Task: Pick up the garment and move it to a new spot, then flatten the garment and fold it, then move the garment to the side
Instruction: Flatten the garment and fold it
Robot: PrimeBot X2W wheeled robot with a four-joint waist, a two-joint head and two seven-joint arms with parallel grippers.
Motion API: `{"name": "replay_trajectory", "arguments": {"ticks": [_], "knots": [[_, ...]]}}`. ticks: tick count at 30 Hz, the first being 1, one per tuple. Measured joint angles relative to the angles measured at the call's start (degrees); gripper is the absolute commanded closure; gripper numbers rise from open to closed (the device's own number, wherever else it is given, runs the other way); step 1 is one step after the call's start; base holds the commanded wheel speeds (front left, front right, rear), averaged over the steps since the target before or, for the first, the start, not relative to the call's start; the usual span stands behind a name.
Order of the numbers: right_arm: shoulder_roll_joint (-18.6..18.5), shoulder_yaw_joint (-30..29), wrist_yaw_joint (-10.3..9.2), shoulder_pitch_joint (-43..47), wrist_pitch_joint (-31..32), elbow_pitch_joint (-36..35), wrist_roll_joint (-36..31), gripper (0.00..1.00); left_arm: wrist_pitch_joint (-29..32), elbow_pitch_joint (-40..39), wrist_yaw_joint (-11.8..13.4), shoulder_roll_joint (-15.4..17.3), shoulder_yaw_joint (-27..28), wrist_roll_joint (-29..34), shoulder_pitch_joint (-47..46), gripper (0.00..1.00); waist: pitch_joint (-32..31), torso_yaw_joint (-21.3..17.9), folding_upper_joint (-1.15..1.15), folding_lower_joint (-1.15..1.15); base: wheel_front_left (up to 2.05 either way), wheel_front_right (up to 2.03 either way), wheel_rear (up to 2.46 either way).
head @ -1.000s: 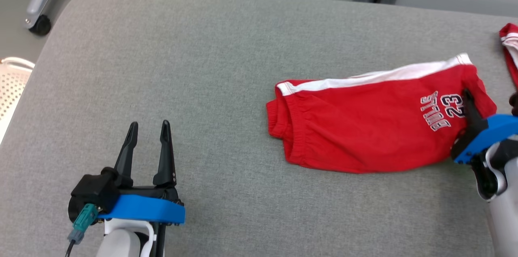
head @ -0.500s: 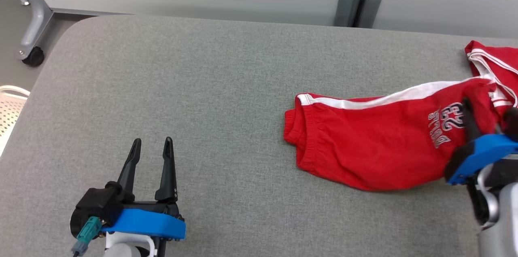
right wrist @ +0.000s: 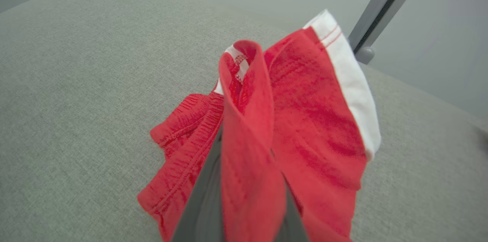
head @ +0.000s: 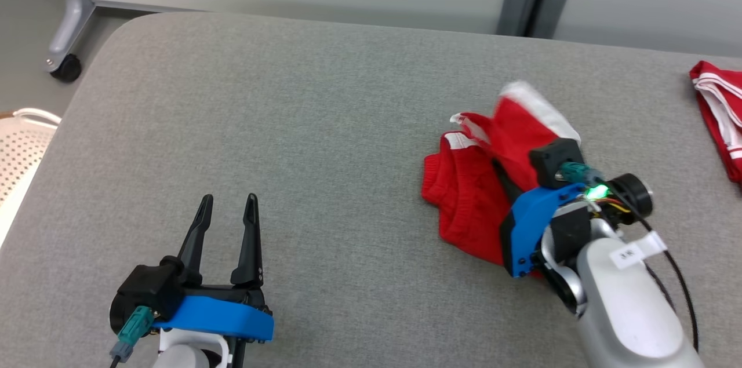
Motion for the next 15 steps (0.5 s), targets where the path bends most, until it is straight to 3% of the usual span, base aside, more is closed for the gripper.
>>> {"name": "replay_trajectory", "arguments": {"ticks": [6,7,8,9,15], "knots": [[1.1,2.9,0.0,-3.9,-0.6,9.5,0.6,1.0,0.0,0.1,0.0,-0.1,-0.2,-0.2,-0.4,0.0,0.6,2.0,0.0,0.0,0.0,0.0,0.0],[1.2,3.6,0.0,-4.4,-0.6,10.8,1.1,0.86,0.0,0.1,0.0,-0.1,-0.2,-0.2,-0.4,0.0,0.7,2.3,0.0,0.0,0.0,0.0,0.0],[1.2,4.5,0.0,-4.6,-1.0,11.7,1.5,0.05,0.0,0.0,0.0,-0.1,-0.1,-0.2,-0.4,0.0,0.7,2.5,0.0,0.01,0.0,0.0,0.0],[1.3,5.2,0.0,-4.9,-1.3,12.4,2.1,0.0,0.0,0.0,0.0,-0.1,-0.1,-0.2,-0.4,0.0,0.8,2.6,0.0,0.01,0.0,0.0,0.0],[1.4,15.2,0.0,-4.6,-0.8,10.6,16.3,0.0,0.0,0.0,0.0,-0.3,0.5,-0.1,0.0,0.0,0.3,2.7,0.0,0.0,0.0,0.0,0.0]]}}
